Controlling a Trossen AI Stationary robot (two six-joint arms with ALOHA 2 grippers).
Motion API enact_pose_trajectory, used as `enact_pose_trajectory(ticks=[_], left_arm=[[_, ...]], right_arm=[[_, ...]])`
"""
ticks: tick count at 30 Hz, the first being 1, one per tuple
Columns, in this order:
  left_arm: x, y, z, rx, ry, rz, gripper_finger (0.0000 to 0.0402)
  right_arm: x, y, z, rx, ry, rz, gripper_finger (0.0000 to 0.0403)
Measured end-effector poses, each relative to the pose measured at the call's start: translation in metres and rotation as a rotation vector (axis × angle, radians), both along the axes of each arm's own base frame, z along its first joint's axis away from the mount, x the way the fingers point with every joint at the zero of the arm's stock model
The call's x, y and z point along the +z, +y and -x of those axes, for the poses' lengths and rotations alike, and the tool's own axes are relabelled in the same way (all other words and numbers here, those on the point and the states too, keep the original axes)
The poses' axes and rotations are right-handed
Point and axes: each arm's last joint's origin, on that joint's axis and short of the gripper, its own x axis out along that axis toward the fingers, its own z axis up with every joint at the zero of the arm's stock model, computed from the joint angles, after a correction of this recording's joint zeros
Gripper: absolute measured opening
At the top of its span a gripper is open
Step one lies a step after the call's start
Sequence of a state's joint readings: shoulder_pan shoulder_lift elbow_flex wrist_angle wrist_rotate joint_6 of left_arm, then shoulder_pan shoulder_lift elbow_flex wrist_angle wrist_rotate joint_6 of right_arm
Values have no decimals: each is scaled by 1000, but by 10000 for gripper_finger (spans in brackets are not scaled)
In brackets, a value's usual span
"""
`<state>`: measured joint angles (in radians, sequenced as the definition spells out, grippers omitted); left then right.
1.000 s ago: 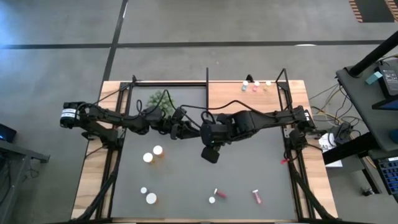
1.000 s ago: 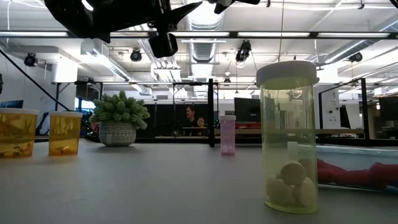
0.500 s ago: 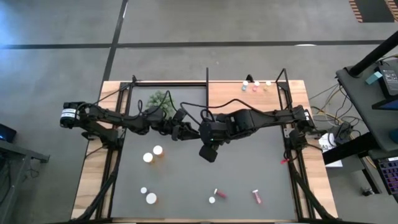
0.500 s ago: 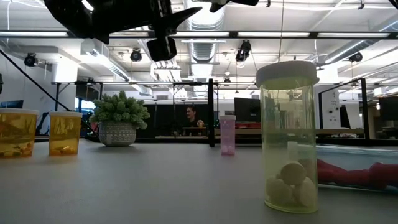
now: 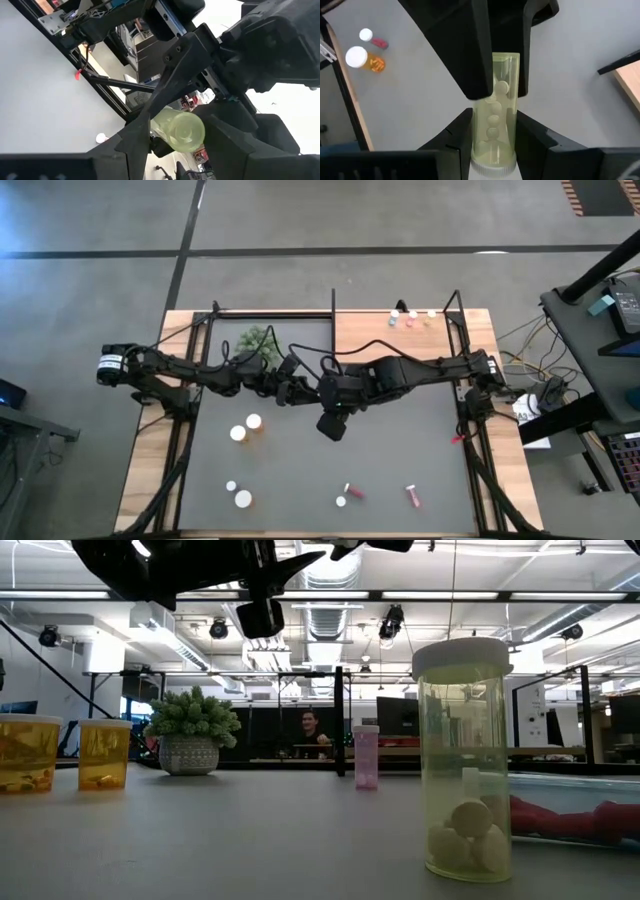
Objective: Pick and place medicine bottles onto shelf by color
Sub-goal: Put the top yellow pill bottle on the shelf aligned with the other yellow pill bottle
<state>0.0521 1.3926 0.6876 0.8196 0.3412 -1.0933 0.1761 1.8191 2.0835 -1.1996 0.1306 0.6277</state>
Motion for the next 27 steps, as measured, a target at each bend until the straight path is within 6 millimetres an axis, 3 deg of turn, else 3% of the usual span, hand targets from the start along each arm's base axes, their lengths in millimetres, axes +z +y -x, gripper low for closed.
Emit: enact_pose_trajectory(ticks=[12,21,27], left_arm=[[0,0,0,-1,-1,-1,156],[-1,0,0,2,0,-14,92],[-2,0,0,3,5,-13,91]], right_arm=[[-1,-3,-1,-1,-3,3,106],[-1,-3,-1,-12,-2,-4,107],[-1,-2,-1,4,-1,-3,107]])
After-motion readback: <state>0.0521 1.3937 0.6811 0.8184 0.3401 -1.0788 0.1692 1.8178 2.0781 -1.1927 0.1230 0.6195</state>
